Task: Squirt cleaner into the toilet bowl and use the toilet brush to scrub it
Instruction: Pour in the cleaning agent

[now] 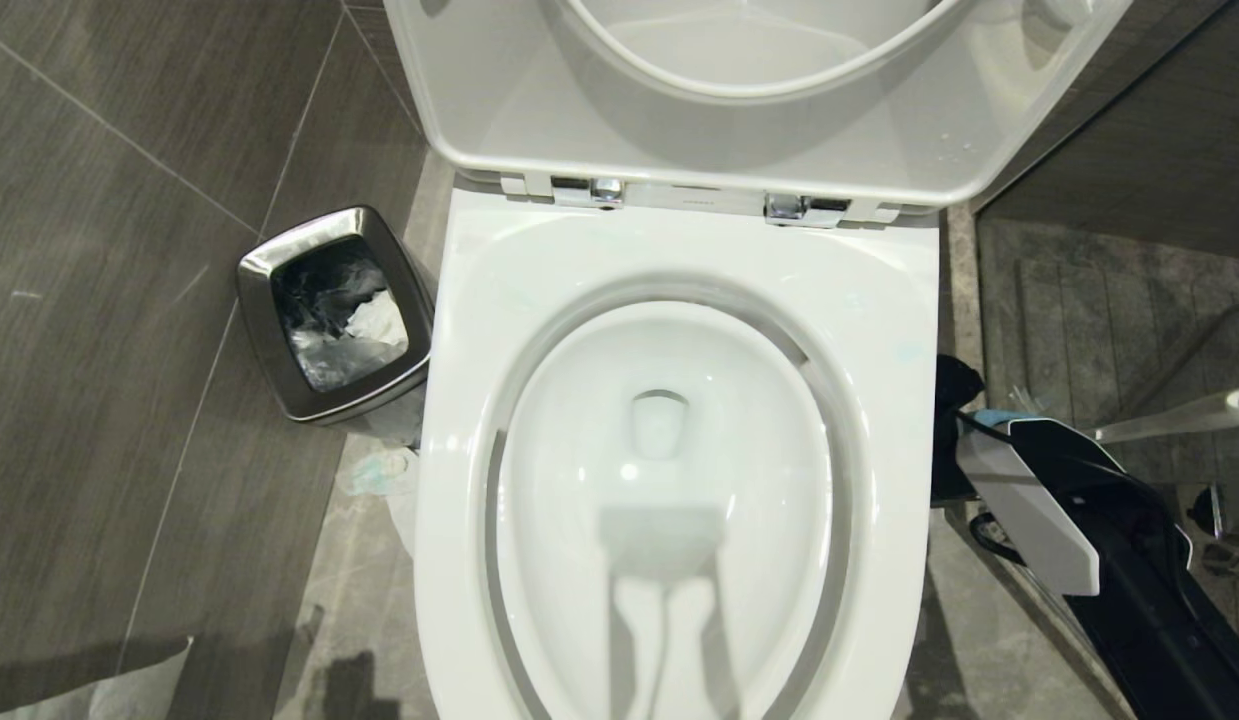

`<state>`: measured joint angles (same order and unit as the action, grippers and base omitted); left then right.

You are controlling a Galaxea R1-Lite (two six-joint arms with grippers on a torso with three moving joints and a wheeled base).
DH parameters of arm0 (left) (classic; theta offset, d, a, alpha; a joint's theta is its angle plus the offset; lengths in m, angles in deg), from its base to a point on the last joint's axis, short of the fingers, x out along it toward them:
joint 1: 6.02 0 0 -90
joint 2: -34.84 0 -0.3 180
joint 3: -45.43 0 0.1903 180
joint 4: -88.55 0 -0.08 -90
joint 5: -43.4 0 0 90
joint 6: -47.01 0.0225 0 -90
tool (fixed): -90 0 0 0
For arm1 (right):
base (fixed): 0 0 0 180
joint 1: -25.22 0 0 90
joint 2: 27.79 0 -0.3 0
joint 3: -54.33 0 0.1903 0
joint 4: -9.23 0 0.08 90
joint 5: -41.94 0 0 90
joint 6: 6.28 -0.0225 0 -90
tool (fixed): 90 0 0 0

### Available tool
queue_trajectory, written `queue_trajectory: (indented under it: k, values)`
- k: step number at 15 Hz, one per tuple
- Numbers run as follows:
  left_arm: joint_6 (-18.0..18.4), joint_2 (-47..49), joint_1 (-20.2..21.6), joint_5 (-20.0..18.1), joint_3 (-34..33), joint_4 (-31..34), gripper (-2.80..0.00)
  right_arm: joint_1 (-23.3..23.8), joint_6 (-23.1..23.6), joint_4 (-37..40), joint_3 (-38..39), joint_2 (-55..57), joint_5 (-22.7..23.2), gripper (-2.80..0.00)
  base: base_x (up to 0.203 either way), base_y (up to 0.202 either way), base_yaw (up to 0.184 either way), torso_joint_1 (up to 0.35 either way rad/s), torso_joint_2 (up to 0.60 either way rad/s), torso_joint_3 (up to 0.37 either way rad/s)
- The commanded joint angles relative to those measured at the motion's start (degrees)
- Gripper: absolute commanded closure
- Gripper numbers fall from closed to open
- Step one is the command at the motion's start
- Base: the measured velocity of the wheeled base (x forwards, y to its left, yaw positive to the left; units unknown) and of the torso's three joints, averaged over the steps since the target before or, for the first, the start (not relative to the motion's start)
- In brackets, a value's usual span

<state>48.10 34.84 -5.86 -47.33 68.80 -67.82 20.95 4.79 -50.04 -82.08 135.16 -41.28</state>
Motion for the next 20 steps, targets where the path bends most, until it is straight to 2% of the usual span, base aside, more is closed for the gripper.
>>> queue_trajectory:
  k: [1,17,18,20]
  values:
    - [0.0,0.1,0.0,0.0,-0.1,0.0,0.0,0.0,0.4,-0.2,-0.1,0.3,0.0,-2.8,0.0,0.0,0.0,0.0,0.0,0.0]
    - [0.0,0.1,0.0,0.0,-0.1,0.1,0.0,0.0,1.1,2.0,-0.4,-1.0,-0.1,-2.8,0.0,0.0,0.0,0.0,0.0,0.0]
    - [0.0,0.1,0.0,0.0,-0.1,0.1,0.0,0.0,1.1,1.9,-0.4,-0.9,-0.1,0.0,0.0,0.0,0.0,0.0,0.0,0.0]
    - [0.0,0.1,0.0,0.0,-0.1,0.0,0.0,0.0,1.1,1.9,-0.4,-0.9,-0.2,0.0,0.0,0.0,0.0,0.0,0.0,0.0]
